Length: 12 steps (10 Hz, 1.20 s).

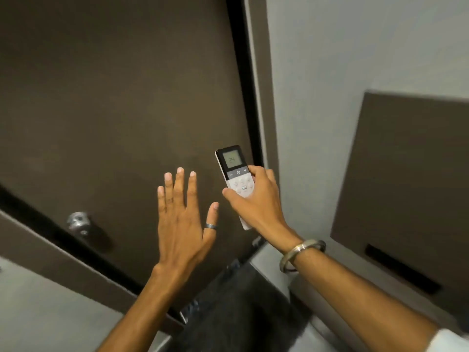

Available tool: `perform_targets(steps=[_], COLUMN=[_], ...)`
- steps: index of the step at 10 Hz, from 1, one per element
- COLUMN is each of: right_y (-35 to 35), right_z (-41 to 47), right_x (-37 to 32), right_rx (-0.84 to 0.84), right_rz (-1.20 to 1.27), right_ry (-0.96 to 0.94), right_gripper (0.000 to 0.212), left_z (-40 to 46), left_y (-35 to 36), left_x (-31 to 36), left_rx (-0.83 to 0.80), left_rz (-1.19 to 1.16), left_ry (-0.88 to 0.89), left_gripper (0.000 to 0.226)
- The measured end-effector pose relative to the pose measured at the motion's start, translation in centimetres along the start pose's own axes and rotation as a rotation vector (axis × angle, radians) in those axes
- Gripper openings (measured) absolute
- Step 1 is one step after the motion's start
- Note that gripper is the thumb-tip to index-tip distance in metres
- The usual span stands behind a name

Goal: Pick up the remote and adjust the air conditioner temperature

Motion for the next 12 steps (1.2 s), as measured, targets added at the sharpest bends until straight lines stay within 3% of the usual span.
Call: perform_targets(steps=[1, 2, 3, 4, 5, 6, 7, 8, 11, 12], right_y=[-2.1, -6.5, -10.0, -14.0, -15.3, -14.8, -13.3, -11.1, -10.0, -9.5], right_z=[-0.4, -1.8, -3.6, -7.0, -8.3, -8.5, -7.7, -6.8, -8.3, -7.0], right_x=[7.5, 20.2, 29.0, 43.8, 52.6, 63.1, 69.0, 73.6, 74.3, 70.0], right_rx=[0.064, 0.154, 0.227, 0.344, 0.423, 0.515, 0.550, 0.555, 0.574, 0.470], right_rz=[-0.063, -0.108, -0.120, -0.176, -0.221, -0.249, -0.311, -0.408, -0.503, -0.657], right_ry=[0.175, 0.492, 0.711, 0.968, 1.082, 1.145, 1.146, 1.199, 1.246, 0.937], right_gripper=[0.054, 0.041, 0.039, 0.048, 0.068, 0.076, 0.078, 0.085, 0.093, 0.081], left_z=[-3.0, -7.7, -11.1, -17.1, -20.4, -24.0, -26.4, -28.5, -28.7, -25.8], left_y=[6.1, 15.5, 21.3, 31.9, 39.1, 48.1, 53.4, 57.7, 58.1, 55.2], left_x=[2.7, 7.2, 10.3, 14.5, 16.7, 19.0, 19.9, 20.5, 19.9, 18.9], left_rx=[-0.145, -0.383, -0.526, -0.731, -0.808, -0.863, -0.887, -0.908, -0.907, -0.839], left_rz=[-0.049, -0.105, -0.138, -0.174, -0.186, -0.197, -0.198, -0.216, -0.235, -0.210], left_ry=[0.023, 0.078, 0.124, 0.217, 0.256, 0.272, 0.269, 0.270, 0.232, 0.227], left_gripper=[0.075, 0.075, 0.074, 0.074, 0.075, 0.075, 0.074, 0.072, 0.070, 0.072])
Point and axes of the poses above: each hand's wrist, its own z-axis towards the middle knuckle, its own y-axis out of the palm, x = y × z, the point moved 5 cm from there along z, towards the middle knuckle, and after that the axes turned 8 degrees about z, right-handed, at the moved point
